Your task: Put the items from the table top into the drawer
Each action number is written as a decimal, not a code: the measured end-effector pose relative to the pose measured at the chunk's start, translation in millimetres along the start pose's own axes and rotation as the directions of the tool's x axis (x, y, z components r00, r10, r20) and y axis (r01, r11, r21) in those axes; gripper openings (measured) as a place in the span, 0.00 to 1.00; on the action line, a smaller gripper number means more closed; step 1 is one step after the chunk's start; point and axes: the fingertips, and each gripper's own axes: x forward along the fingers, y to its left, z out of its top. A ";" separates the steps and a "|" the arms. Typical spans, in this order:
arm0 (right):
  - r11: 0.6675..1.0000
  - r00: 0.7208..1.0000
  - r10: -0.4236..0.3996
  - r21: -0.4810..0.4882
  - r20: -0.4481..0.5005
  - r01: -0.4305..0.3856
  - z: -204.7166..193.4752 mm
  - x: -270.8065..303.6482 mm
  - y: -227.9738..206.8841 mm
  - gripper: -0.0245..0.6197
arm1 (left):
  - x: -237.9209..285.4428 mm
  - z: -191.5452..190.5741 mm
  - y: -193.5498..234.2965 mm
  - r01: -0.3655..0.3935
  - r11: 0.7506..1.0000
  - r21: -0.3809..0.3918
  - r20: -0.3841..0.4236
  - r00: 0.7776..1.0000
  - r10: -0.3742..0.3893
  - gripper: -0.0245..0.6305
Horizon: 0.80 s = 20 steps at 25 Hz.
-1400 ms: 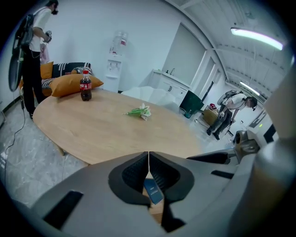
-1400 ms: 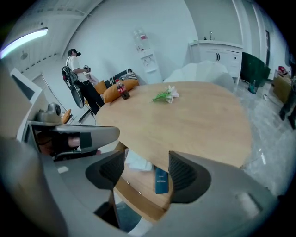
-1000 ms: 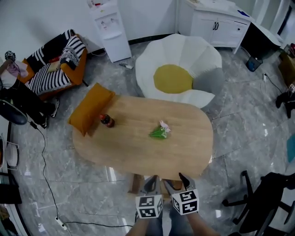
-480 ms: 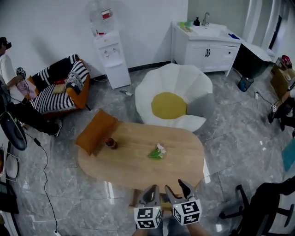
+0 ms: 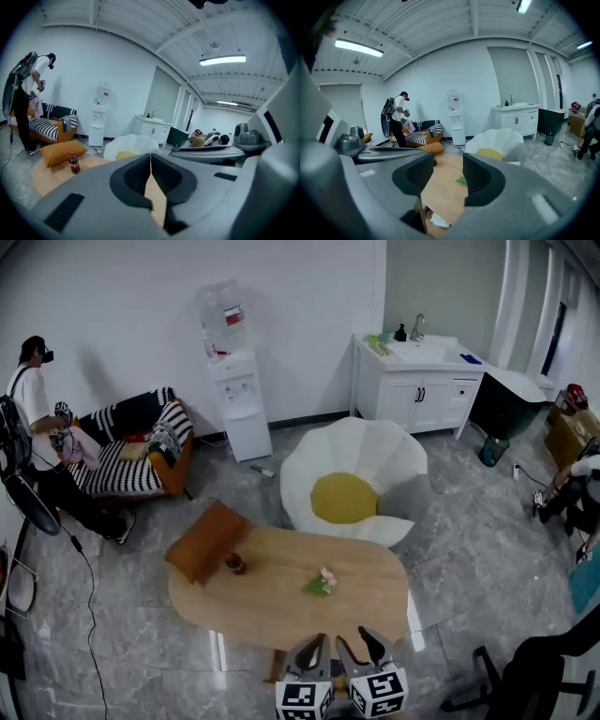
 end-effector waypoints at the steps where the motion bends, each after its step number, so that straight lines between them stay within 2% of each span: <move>1: 1.000 1.000 0.012 -0.008 0.008 -0.012 3.7 -2.2 4.0 0.33 | -2.5 6.7 -2.9 0.009 1.000 0.014 0.012 1.000 -0.009 0.06; 6: 0.996 0.995 0.053 -0.075 0.079 -0.047 32.7 -9.8 22.2 0.27 | -11.8 30.0 -6.3 0.025 1.000 0.016 0.063 0.998 -0.026 0.06; 13: 0.995 0.987 0.038 -0.094 0.153 -0.023 57.9 -17.7 31.6 0.20 | -23.0 51.8 -8.8 0.039 0.999 0.022 0.110 0.993 -0.041 0.06; 20: 0.996 0.981 0.008 -0.092 0.194 0.010 66.2 -23.1 19.9 0.09 | -17.9 58.9 -17.5 0.052 0.998 0.038 0.126 0.990 -0.056 0.06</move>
